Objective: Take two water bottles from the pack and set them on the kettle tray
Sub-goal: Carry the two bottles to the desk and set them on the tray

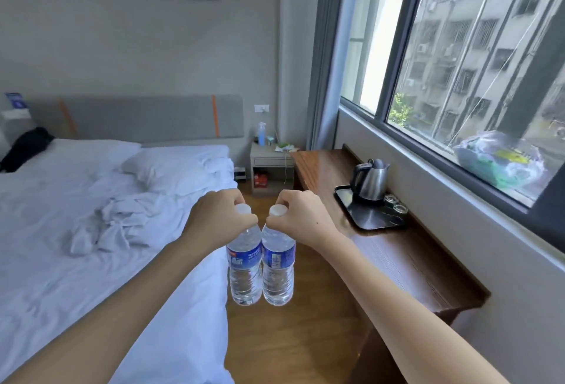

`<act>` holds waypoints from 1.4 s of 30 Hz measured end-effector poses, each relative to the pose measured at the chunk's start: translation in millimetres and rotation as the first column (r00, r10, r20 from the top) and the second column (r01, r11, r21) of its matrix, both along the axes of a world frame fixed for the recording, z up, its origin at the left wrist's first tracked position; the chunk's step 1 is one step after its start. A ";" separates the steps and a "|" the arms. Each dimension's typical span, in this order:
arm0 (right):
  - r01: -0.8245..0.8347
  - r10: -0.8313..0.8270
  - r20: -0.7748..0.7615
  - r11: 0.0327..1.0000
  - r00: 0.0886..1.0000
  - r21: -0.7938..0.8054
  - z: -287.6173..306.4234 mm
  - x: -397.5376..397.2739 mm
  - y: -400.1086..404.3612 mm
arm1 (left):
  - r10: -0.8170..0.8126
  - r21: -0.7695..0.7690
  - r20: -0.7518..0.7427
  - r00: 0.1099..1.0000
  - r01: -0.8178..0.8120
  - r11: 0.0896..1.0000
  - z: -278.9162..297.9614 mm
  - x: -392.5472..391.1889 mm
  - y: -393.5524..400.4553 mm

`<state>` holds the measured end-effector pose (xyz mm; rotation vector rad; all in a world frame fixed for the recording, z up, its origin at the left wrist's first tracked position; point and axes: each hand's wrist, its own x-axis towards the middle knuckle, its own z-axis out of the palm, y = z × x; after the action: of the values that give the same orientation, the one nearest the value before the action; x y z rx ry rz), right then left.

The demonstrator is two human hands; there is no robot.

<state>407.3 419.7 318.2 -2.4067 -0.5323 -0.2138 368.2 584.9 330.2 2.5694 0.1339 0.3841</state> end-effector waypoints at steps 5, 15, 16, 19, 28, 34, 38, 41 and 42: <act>-0.038 0.038 -0.010 0.999 0.999 0.002 -8.3 90.2 12.3 | 0.015 0.021 0.015 1.000 -0.015 1.000 -4.4 85.1 10.5; -0.111 0.113 0.080 0.994 0.990 -0.025 24.2 301.3 49.1 | 0.078 -0.060 0.059 0.995 -0.075 0.995 22.4 283.0 45.5; -0.105 0.105 0.090 0.994 0.990 -0.012 28.7 318.5 53.5 | 0.087 -0.072 0.063 0.994 -0.083 0.994 26.6 299.8 49.5; -0.098 0.099 0.113 0.995 0.989 -0.012 30.8 372.8 71.0 | 0.115 -0.065 0.081 0.990 -0.110 0.992 31.8 352.4 64.1; -0.026 0.026 0.100 1.000 0.995 -0.004 3.8 516.0 123.9 | 0.021 -0.019 0.056 0.998 -0.020 1.000 13.7 504.6 119.7; 0.011 -0.012 0.095 1.000 0.995 0.011 13.5 588.3 139.0 | -0.046 -0.026 0.036 0.998 0.047 0.999 21.7 594.7 141.3; 0.049 -0.051 0.110 0.999 0.993 0.017 20.9 639.2 137.9 | -0.075 -0.045 0.048 0.996 0.078 0.996 28.5 649.3 140.2; 0.054 -0.055 0.107 0.998 0.993 0.015 19.6 677.4 133.6 | -0.071 -0.064 0.054 0.996 0.074 0.995 25.8 684.9 136.4; 0.052 -0.053 0.104 0.999 0.993 0.013 18.6 689.4 132.2 | -0.072 -0.071 0.057 0.996 0.076 0.995 23.8 695.8 134.7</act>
<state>1096.7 551.9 336.8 -2.4110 -0.5142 -0.3658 1064.0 719.5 354.0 2.4811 0.0323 0.4130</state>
